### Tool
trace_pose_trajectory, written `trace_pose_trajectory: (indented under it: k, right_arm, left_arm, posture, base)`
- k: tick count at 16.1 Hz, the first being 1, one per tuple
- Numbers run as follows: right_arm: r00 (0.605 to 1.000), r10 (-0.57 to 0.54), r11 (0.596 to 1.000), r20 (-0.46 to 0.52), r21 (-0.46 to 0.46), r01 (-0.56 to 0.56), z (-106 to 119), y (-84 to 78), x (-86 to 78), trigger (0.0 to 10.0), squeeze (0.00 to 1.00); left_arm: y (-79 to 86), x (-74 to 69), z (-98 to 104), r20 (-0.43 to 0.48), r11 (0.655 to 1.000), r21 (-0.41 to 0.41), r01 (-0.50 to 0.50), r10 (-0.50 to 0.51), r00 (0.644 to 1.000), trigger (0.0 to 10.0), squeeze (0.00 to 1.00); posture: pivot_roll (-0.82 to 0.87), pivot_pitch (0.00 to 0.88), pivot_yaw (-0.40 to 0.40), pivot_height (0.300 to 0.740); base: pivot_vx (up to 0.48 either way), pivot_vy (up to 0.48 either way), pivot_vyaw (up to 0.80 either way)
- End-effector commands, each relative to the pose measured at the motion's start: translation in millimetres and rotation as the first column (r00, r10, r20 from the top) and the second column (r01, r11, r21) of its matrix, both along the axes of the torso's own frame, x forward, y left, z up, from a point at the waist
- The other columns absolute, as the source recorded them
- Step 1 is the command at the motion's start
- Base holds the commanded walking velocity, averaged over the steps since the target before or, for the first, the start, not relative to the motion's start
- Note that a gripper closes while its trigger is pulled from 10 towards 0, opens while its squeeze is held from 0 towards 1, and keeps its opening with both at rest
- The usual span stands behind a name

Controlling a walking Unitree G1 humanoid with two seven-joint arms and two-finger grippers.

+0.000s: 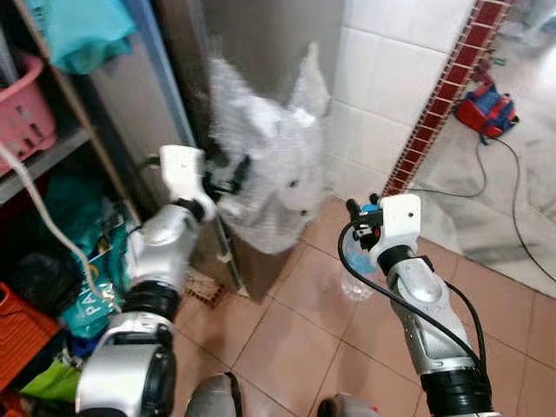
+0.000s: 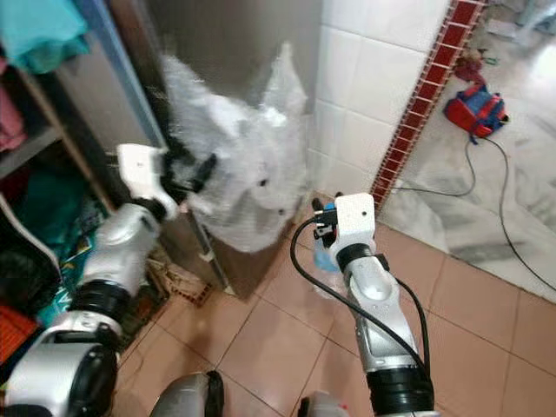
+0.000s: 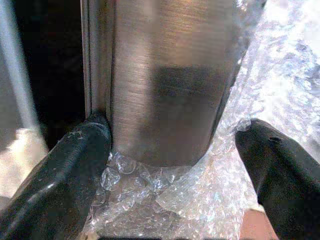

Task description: Restocking fridge

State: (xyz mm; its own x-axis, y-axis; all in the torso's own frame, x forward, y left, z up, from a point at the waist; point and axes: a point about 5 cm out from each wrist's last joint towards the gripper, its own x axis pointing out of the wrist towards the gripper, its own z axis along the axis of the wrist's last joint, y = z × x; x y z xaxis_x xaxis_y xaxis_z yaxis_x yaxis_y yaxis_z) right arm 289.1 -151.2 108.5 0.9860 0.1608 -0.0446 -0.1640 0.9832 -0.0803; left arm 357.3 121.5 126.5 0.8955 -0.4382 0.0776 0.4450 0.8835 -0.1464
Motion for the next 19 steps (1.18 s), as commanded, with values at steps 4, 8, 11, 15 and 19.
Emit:
trace_pose_trajectory:
  k: [4,8,11,15,19]
  right_arm:
    - [0.996,-0.089,0.996,0.031,-0.025,0.09,4.3,-10.8,0.0,10.0,0.0]
    - [0.977,-0.208,0.974,0.044,-0.085,0.212,2.1,-22.6,-0.4,10.0,0.0]
    - [0.967,-0.249,0.961,0.052,-0.113,0.253,1.4,-26.1,0.8,10.0,0.0]
    - [0.951,-0.301,0.943,0.064,-0.126,0.307,2.4,-33.3,2.3,10.0,0.0]
    - [0.945,-0.32,0.937,0.065,-0.123,0.326,1.9,-35.5,3.0,10.0,0.0]
  left_arm:
    - [-31.8,-6.9,-12.6,-0.042,0.989,0.052,0.138,-0.136,0.99,10.0,0.0]
    - [-40.9,-11.0,-14.7,-0.026,0.983,0.06,0.174,-0.173,0.985,10.0,0.0]
    - [-50.7,-16.3,-18.9,-0.028,0.976,0.066,0.208,-0.207,0.978,10.0,0.0]
    - [-65.3,-21.1,-22.1,-0.029,0.967,0.068,0.245,-0.243,0.97,10.0,0.0]
    - [-75.4,-26.3,-25.5,-0.03,0.96,0.075,0.271,-0.27,0.962,10.0,0.0]
  posture:
    - [-0.06,0.102,0.03,0.74]
    - [-0.05,0.1,0.028,0.74]
    - [-0.05,0.094,0.037,0.74]
    - [-0.06,0.084,0.041,0.74]
    - [-0.06,0.084,0.042,0.74]
  base:
    - [0.0,0.0,-0.75]
    - [0.063,0.0,-0.75]
    - [0.255,0.0,-0.75]
    - [0.251,0.0,-0.7]
    - [0.25,0.0,-0.63]
